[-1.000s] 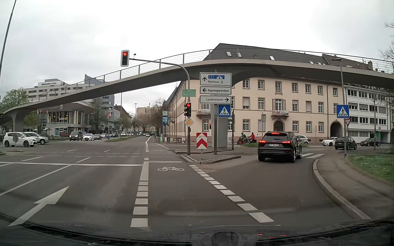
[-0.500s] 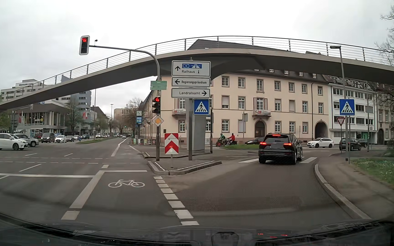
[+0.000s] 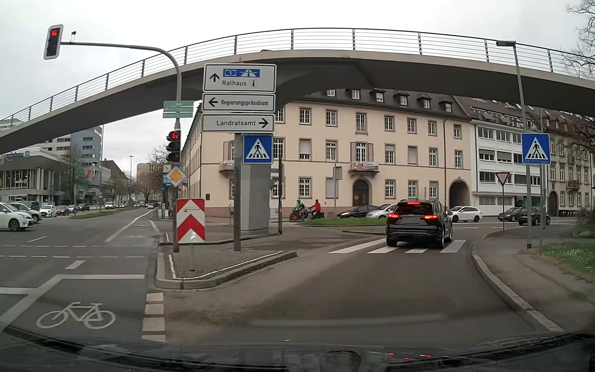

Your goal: Follow the waypoints while adhering to traffic rules and regulations

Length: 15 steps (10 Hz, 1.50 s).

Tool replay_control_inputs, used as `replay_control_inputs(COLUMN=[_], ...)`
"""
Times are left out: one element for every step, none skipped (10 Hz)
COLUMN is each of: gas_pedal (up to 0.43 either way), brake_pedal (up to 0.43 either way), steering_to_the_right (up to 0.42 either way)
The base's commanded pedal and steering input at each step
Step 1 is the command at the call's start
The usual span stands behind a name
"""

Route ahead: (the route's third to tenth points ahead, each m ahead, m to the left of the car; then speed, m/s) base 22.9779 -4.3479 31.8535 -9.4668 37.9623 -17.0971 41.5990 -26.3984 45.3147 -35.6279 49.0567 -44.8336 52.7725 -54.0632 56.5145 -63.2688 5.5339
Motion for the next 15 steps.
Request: replay_control_inputs(gas_pedal=[0.0,0.0,0.0,0.0,0.0,0.0,0.0,0.0,0.0,0.0,0.0,0.0,0.0,0.0,0.0], brake_pedal=[0.152,0.159,0.165,0.159,0.183,0.195,0.213,0.22,0.232,0.232,0.238,0.238,0.244,0.25,0.244], steering_to_the_right=[0.132,0.135,0.139,0.142,0.144,0.144,0.144,0.144,0.144,0.144,0.14,0.134,0.134,0.134,0.133])
